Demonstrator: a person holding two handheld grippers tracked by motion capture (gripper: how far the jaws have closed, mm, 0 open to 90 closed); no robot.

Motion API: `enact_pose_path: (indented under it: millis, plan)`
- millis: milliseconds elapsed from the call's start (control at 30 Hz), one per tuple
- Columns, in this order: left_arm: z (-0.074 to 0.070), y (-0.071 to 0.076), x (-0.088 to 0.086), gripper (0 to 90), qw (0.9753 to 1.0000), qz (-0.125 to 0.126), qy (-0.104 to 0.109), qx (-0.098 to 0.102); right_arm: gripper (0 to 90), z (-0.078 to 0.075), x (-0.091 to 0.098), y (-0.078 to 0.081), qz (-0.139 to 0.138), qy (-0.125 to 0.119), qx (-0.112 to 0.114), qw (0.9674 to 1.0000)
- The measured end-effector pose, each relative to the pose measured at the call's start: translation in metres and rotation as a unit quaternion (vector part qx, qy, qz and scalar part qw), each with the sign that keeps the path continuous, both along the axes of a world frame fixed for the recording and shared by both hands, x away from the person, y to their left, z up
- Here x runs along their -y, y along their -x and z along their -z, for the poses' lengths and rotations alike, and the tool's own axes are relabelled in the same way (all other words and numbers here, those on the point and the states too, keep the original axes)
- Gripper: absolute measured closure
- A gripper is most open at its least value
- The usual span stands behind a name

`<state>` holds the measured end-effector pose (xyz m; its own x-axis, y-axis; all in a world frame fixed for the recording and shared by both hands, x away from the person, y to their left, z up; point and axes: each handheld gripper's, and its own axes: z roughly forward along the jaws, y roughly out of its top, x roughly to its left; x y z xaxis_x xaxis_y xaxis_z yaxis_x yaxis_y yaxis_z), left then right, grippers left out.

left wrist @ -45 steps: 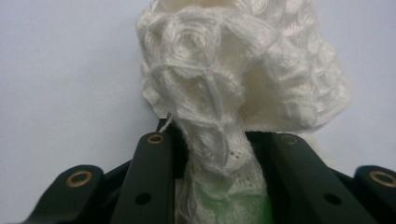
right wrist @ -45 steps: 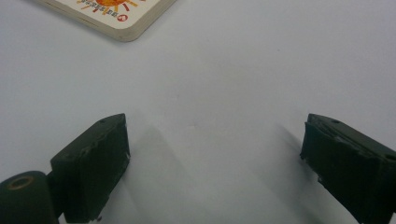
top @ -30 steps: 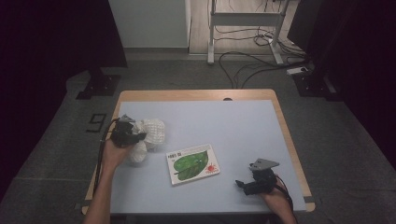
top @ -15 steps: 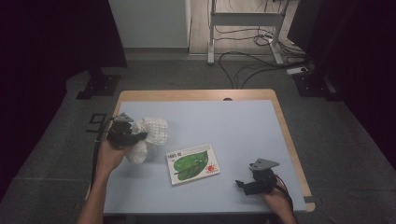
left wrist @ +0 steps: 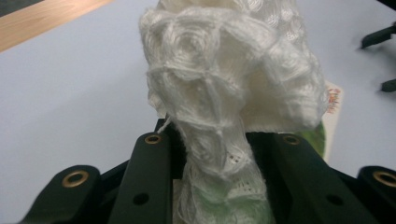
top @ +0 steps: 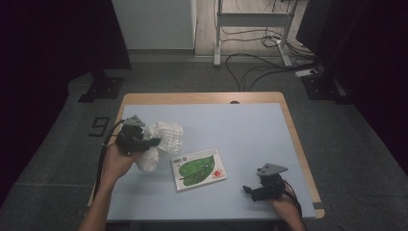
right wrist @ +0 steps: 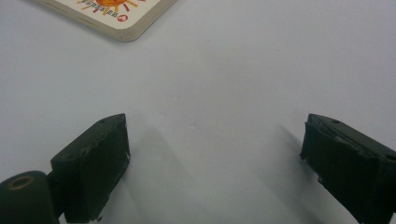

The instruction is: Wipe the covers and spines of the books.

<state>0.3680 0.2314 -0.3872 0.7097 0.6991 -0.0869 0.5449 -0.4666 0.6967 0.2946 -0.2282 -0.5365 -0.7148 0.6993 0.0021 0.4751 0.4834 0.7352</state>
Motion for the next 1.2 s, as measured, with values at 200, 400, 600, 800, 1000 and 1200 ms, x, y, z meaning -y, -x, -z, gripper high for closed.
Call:
enact_pose_path:
  millis: [200, 400, 600, 800, 1000, 1200]
  plan:
    - [0.009, 0.002, 0.020, 68.3, 0.9995, 0.027, -0.003, -0.014, 7.3, 0.000, 0.000, 0.000, 0.000, 0.000, 0.000, 1.0000]
    - [0.029, -0.001, 0.038, 68.0, 0.9986, 0.039, -0.027, -0.022, 7.3, 0.000, 0.000, 0.000, 0.000, 0.000, 0.000, 1.0000]
    - [0.054, -0.005, 0.044, 67.8, 0.9982, 0.037, -0.035, -0.032, 7.3, 0.000, 0.000, 0.000, 0.000, -0.001, 0.000, 1.0000]
    - [0.078, -0.006, 0.051, 67.3, 0.9974, 0.038, -0.049, -0.037, 7.3, 0.000, 0.000, 0.000, 0.000, -0.001, 0.000, 1.0000]
    - [0.096, -0.006, 0.059, 67.2, 0.9962, 0.040, -0.064, -0.042, 7.3, 0.000, 0.000, 0.000, 0.000, -0.001, -0.001, 1.0000]
    - [0.103, -0.006, 0.057, 66.5, 0.9973, 0.035, -0.049, -0.041, 7.3, 0.000, 0.000, 0.000, 0.000, -0.001, -0.001, 1.0000]
